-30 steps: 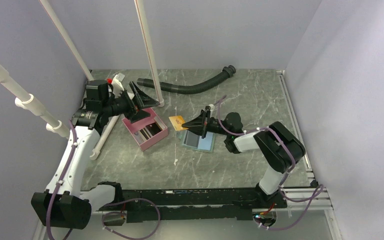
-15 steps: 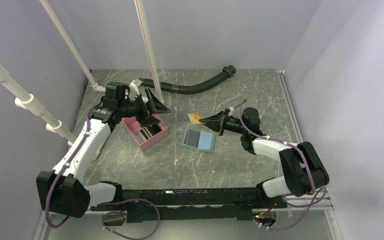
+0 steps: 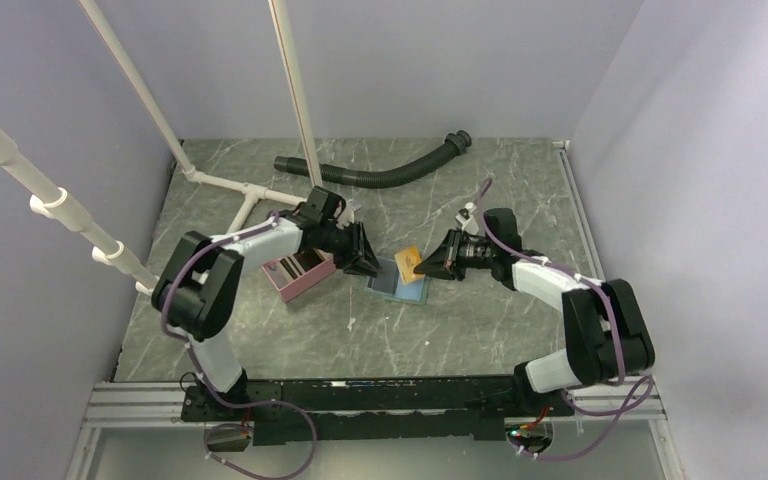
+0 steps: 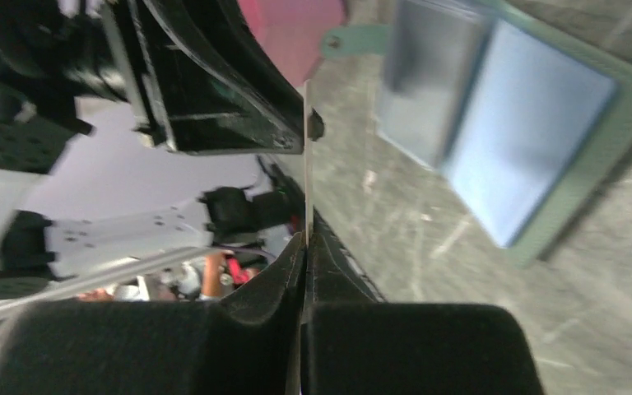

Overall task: Put the credit cards into the card holder
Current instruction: Insert the credit card into the card holder.

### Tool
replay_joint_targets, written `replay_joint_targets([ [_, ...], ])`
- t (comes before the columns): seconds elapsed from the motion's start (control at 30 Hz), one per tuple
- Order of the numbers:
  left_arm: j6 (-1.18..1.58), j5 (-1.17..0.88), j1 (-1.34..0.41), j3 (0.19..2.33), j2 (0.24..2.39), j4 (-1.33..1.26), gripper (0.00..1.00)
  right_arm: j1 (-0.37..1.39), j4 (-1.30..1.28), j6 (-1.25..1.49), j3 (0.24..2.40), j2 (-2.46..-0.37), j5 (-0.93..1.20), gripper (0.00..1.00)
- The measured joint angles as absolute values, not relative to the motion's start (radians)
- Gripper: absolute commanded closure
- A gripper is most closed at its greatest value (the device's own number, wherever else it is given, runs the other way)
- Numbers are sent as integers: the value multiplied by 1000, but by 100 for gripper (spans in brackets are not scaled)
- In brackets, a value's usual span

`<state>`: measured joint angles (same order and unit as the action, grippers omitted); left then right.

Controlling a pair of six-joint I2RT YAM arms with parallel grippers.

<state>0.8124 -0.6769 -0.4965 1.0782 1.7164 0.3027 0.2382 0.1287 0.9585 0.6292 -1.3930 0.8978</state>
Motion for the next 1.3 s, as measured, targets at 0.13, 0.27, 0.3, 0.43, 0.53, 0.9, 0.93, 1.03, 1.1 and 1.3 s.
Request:
replay_joint_targets([
  [0.13, 805, -687, -519, 1114, 1818, 257, 81, 238, 81, 781, 619, -1486, 898, 100],
  [0.27, 802, -687, -529, 1148, 1869, 234, 86, 237, 76, 690, 584, -1538, 899, 100],
  [0.3, 801, -687, -530, 1156, 1877, 231, 89, 237, 81, 677, 577, -1553, 899, 100],
  [0.43, 780, -675, -532, 1186, 1913, 232, 97, 236, 113, 657, 563, -1612, 899, 100],
  [0.53, 765, -649, -532, 1188, 1935, 248, 100, 235, 135, 650, 556, -1641, 900, 100],
  [0.9, 720, -577, -532, 1196, 1954, 308, 100, 216, 123, 618, 551, -1572, 892, 100],
  [0.93, 719, -576, -532, 1196, 1954, 308, 100, 216, 123, 615, 551, -1556, 892, 100],
  [1.03, 718, -577, -532, 1196, 1954, 308, 100, 216, 128, 612, 555, -1555, 896, 100],
  [1.1, 718, -577, -532, 1196, 1954, 308, 100, 216, 138, 616, 555, -1574, 902, 100],
  [1.3, 718, -577, -532, 1196, 1954, 308, 100, 216, 159, 632, 555, -1608, 916, 100],
])
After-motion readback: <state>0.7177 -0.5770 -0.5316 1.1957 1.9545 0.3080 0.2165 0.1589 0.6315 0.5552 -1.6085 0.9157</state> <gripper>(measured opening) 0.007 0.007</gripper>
